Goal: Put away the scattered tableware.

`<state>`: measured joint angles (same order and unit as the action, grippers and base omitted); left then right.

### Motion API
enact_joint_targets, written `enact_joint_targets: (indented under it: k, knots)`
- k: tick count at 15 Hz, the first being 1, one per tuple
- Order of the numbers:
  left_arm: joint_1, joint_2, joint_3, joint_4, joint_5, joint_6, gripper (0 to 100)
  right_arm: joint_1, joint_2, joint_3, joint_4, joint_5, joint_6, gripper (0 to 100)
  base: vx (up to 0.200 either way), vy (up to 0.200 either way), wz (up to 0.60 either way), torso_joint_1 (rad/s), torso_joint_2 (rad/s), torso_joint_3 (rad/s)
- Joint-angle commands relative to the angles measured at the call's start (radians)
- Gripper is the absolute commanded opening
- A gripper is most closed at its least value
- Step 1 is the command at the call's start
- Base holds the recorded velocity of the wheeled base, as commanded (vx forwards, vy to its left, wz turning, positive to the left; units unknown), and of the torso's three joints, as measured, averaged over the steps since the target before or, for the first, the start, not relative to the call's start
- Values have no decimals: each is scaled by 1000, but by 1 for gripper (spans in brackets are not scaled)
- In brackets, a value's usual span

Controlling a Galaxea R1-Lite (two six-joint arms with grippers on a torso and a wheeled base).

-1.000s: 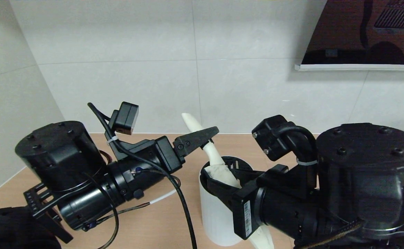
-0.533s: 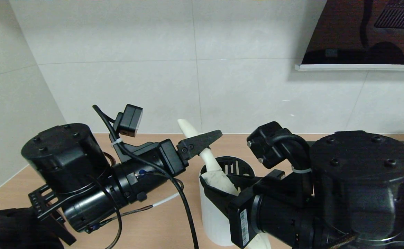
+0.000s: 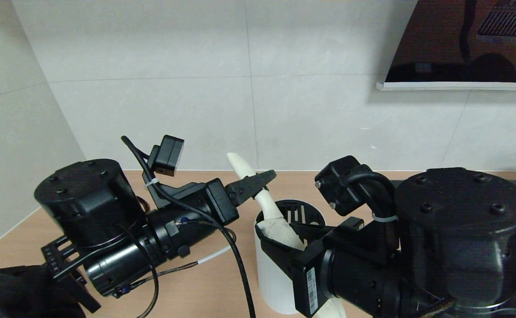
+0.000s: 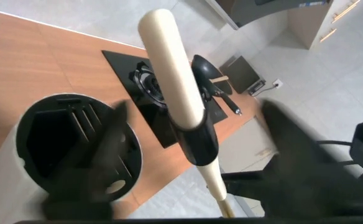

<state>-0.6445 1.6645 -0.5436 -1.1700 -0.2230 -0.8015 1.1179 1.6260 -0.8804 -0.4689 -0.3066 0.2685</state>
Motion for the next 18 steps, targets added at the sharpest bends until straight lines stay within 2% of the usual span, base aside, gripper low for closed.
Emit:
enact_joint_targets:
  k: [1, 7, 9, 14, 15, 18]
  knots:
    - [0, 1, -1, 0, 1, -1, 0, 0, -1, 0, 0, -2, 0, 0, 0, 0, 0, 0, 0, 0]
    - [0, -11, 1, -3, 1, -2, 0, -1, -31, -2, 3, -6, -2, 0, 0, 0, 0, 0, 0, 0]
    - [-23, -14, 2, -14, 2, -1, 0, -3, -31, 0, 3, -6, -2, 0, 0, 0, 0, 0, 0, 0]
    - [-24, -14, -1, -13, 4, 1, 0, -3, -32, 8, 4, -6, -3, 0, 0, 0, 0, 0, 0, 0]
    - [-24, -14, -1, -13, 5, 1, 0, -3, -31, 8, 4, -6, -5, 100, 0, 0, 0, 0, 0, 0]
    - [-24, -15, -2, -11, 13, 7, 0, -3, -31, 8, 4, -8, -5, 100, 0, 0, 0, 0, 0, 0]
